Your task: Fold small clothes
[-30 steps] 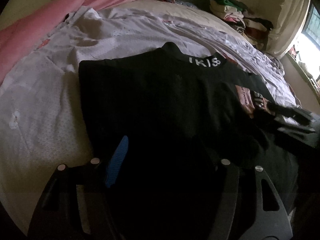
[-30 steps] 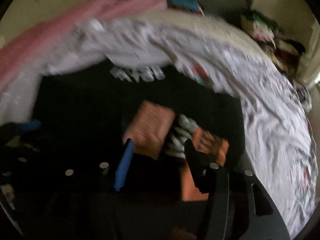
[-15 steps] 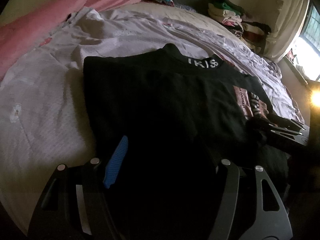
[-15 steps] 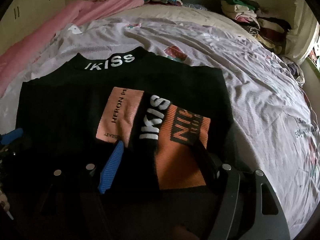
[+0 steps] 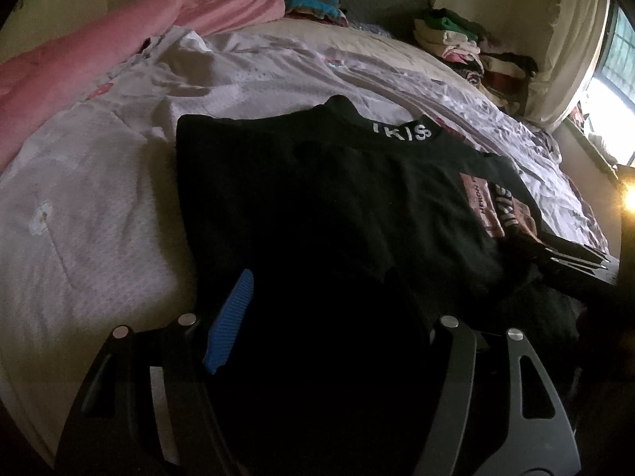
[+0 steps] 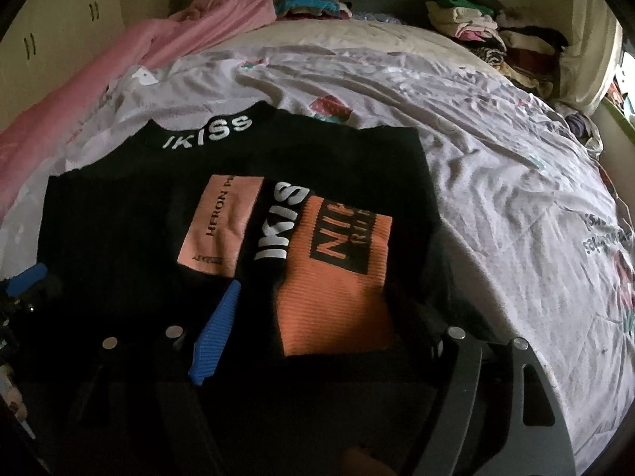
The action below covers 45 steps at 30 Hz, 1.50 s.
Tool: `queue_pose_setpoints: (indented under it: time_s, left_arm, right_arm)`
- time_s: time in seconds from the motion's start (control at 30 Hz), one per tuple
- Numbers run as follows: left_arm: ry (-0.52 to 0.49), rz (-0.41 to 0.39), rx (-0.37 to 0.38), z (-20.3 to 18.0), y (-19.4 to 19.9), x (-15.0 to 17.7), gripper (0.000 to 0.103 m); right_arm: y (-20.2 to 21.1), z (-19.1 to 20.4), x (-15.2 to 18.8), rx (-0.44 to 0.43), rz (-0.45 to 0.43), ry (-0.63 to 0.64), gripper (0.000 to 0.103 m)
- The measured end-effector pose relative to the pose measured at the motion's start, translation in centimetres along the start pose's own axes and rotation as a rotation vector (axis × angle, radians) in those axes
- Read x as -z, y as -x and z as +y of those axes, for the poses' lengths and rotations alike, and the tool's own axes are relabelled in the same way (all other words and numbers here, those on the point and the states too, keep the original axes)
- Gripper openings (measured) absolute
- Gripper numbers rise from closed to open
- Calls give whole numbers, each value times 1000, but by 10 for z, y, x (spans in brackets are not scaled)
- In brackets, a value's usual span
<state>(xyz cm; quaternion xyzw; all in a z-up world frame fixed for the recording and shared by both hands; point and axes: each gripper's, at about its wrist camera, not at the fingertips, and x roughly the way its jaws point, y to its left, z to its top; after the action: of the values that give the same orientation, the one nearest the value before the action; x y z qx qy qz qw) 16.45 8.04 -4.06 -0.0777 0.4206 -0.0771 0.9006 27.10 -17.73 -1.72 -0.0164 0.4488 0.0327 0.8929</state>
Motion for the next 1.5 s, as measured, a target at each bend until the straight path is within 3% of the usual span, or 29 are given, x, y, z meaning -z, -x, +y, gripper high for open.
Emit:
queue_pose_setpoints:
  time_s: [0.2, 0.63, 0.9, 1.03, 1.27, 1.5]
  left_arm:
    - [8, -2, -1, 0, 2, 1, 60]
    - [52, -12, -16, 3, 15, 3, 60]
    - [81, -38, -10, 1, 34, 7, 74]
    - [105, -36, -9, 3, 41, 8, 76]
    - [120, -63, -42, 1, 61, 7, 93]
    - [123, -87, -61, -3, 82, 3, 93]
  right_arm:
    - [10, -6, 1, -22, -23, -17, 76]
    - [35, -13, 3, -74, -84, -13, 90]
    - [53, -11, 3, -105, -124, 0, 94]
    - [63, -9, 5, -131, -144, 5, 95]
    - [79, -9, 4, -155, -170, 30, 98]
    - [96, -9, 5, -183, -202, 49, 98]
